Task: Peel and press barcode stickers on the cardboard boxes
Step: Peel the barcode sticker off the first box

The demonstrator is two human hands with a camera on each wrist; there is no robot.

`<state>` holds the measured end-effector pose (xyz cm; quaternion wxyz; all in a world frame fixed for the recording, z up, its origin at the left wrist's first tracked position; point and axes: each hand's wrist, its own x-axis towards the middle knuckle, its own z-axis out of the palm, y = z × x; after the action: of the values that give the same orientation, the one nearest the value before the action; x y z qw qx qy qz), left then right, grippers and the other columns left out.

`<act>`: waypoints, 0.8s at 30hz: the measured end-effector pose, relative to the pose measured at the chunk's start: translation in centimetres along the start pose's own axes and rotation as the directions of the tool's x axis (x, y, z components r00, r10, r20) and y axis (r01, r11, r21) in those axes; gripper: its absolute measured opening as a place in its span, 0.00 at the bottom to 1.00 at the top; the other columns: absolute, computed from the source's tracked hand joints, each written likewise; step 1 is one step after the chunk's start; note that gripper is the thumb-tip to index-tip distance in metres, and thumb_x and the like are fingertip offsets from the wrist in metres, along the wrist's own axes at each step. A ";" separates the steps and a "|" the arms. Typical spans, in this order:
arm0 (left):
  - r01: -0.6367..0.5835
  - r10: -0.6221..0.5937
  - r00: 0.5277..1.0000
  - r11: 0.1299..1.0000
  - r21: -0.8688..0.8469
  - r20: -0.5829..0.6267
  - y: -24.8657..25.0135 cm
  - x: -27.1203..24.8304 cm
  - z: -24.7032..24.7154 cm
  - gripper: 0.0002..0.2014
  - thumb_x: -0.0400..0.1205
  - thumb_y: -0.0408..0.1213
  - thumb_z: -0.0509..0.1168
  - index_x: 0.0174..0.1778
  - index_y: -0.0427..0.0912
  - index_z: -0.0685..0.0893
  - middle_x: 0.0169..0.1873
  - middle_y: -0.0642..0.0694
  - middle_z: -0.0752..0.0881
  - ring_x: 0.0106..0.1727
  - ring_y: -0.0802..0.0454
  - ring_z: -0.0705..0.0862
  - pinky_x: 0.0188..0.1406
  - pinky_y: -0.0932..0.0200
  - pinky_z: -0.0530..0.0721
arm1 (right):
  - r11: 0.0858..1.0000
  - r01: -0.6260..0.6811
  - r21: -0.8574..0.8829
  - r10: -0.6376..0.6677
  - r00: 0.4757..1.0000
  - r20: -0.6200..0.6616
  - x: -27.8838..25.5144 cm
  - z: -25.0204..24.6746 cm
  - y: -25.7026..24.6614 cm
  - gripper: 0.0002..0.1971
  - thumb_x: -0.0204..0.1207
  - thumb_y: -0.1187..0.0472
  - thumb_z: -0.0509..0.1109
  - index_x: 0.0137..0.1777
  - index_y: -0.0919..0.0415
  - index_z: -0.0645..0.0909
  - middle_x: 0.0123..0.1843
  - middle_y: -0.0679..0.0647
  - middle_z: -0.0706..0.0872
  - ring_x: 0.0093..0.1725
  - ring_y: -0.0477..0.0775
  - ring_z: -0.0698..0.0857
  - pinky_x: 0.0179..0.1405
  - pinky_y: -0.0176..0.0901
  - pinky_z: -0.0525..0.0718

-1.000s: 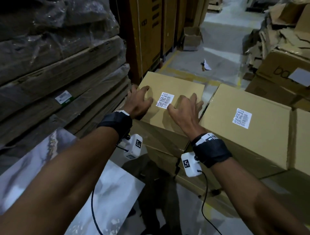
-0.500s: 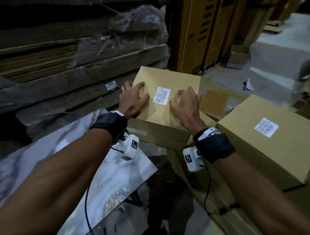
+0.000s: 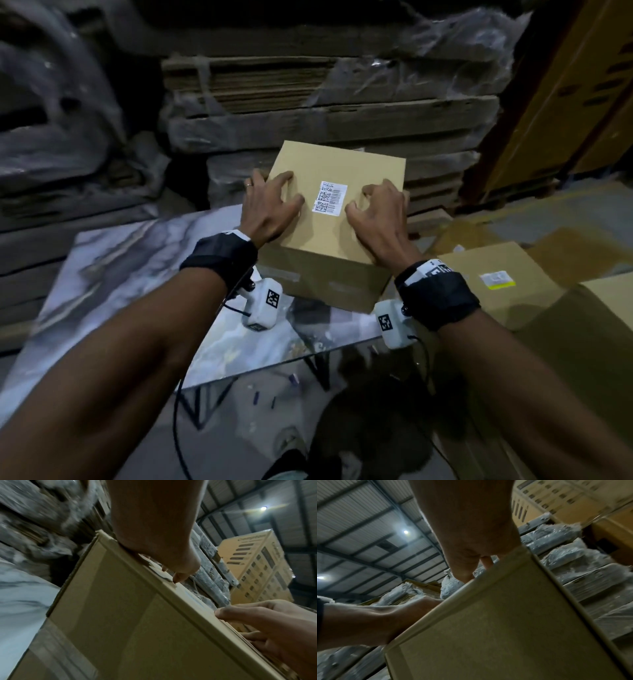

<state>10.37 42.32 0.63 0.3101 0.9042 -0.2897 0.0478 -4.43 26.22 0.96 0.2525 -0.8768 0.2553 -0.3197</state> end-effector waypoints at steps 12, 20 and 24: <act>0.240 -0.237 0.968 0.971 0.024 -0.083 -11.9 -5.9 -8.3 0.37 0.72 0.61 0.62 0.79 0.52 0.77 0.61 0.42 0.70 0.67 0.34 0.73 0.71 0.43 0.74 | 0.994 0.081 0.080 -0.095 0.975 0.198 -2.6 9.8 -10.5 0.16 0.73 0.56 0.73 0.48 0.71 0.88 0.50 0.65 0.89 0.56 0.68 0.84 0.72 0.65 0.73; 0.301 -0.301 0.953 0.954 0.009 -0.036 -19.5 -7.5 -11.9 0.44 0.66 0.66 0.61 0.80 0.50 0.76 0.60 0.42 0.69 0.69 0.35 0.72 0.72 0.42 0.75 | 0.994 0.064 0.086 -0.086 0.956 0.282 -4.6 15.9 -16.5 0.18 0.72 0.54 0.74 0.50 0.71 0.89 0.52 0.64 0.91 0.55 0.65 0.87 0.65 0.64 0.82; 0.311 -0.311 0.950 0.950 0.009 -0.025 -22.6 -7.7 -12.9 0.40 0.67 0.64 0.66 0.75 0.51 0.78 0.60 0.44 0.66 0.67 0.33 0.73 0.67 0.42 0.78 | 0.998 0.048 0.047 -0.060 0.950 0.307 -5.3 18.2 -18.3 0.21 0.73 0.51 0.74 0.57 0.67 0.90 0.57 0.62 0.92 0.57 0.62 0.88 0.64 0.61 0.84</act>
<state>17.68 68.21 -3.13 0.3111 0.9400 -0.1399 0.0106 9.84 48.09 -2.44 0.2977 -0.9175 0.1822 -0.1906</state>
